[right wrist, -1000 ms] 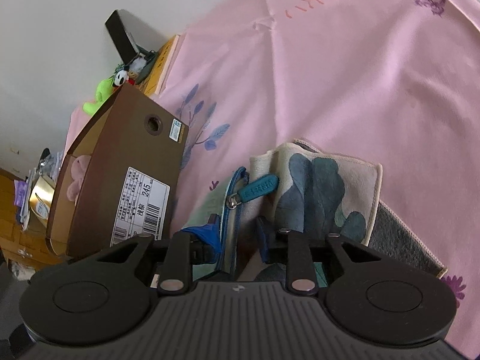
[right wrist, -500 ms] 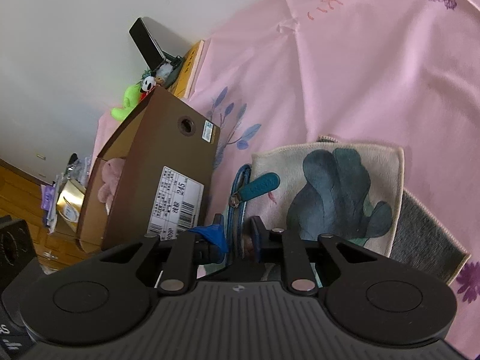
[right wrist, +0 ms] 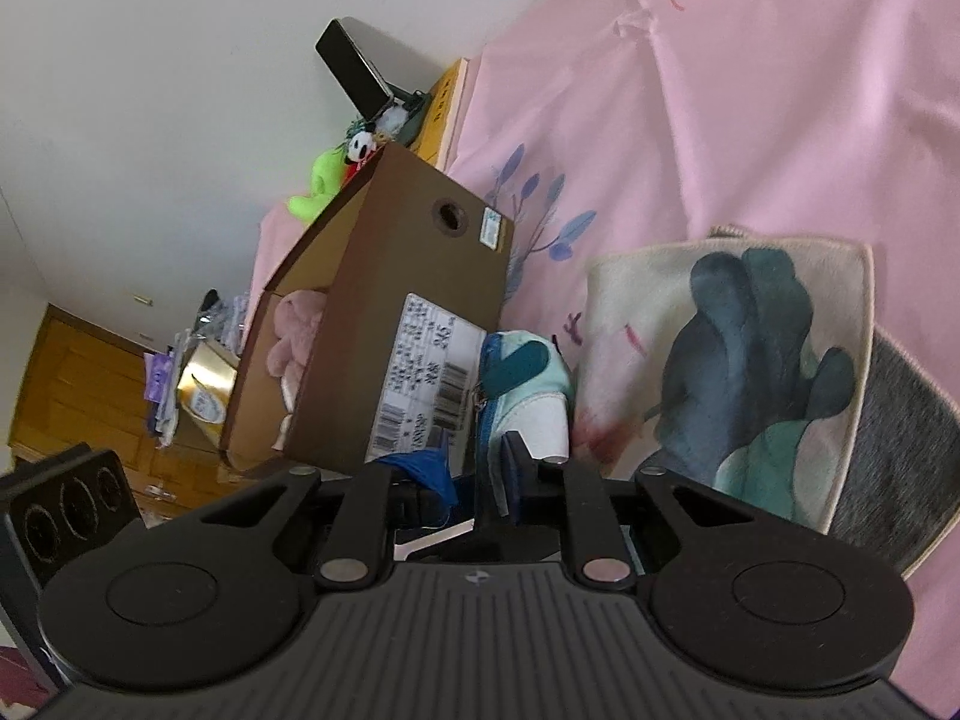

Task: Organize soft objects
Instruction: 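Lift the patterned cloth with the right gripper toward the brown box, then lower the cloth into the box and open the right gripper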

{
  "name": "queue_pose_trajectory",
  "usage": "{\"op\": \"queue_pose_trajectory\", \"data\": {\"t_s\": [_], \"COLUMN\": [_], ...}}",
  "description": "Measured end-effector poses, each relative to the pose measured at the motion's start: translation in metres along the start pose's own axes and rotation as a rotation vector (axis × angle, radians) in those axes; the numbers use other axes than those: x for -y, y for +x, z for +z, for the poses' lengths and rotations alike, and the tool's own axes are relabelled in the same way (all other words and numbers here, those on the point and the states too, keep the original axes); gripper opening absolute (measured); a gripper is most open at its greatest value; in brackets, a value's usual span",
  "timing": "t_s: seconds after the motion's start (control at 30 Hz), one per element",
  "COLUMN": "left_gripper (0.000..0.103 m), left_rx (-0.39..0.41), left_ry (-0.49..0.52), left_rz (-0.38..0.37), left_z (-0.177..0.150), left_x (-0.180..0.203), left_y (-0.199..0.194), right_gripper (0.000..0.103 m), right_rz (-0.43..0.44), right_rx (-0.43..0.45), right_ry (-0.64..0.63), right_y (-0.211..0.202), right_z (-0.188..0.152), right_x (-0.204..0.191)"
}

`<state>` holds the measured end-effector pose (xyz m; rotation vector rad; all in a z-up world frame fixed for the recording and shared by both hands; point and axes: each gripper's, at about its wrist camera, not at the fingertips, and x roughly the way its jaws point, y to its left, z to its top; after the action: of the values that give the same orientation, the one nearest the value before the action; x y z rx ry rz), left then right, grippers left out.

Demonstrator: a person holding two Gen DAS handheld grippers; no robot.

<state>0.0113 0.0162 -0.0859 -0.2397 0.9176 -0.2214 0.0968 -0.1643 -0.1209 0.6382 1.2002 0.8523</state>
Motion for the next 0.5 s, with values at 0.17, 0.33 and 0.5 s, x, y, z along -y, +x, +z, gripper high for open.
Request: {"op": "queue_pose_trajectory", "data": {"t_s": [0.17,0.33,0.5], "left_gripper": [0.032,0.032,0.032], "left_rx": [0.049,0.139,0.263], "left_ry": [0.051,0.095,0.132], "left_rz": [0.012,0.007,0.028], "left_z": [-0.001,0.008,0.021], "left_x": [0.01,0.018,0.017], "left_y": [-0.018,-0.051,-0.09], "right_gripper": [0.0,0.0,0.0], "right_rz": [0.04,0.074,0.129], "right_rx": [0.006,0.048,0.099], "right_ry": [0.018,-0.021,-0.087], "right_y": [-0.006,-0.024,-0.039], "right_z": [-0.002,-0.001,0.012], "right_x": [-0.005,-0.027,-0.06]}}
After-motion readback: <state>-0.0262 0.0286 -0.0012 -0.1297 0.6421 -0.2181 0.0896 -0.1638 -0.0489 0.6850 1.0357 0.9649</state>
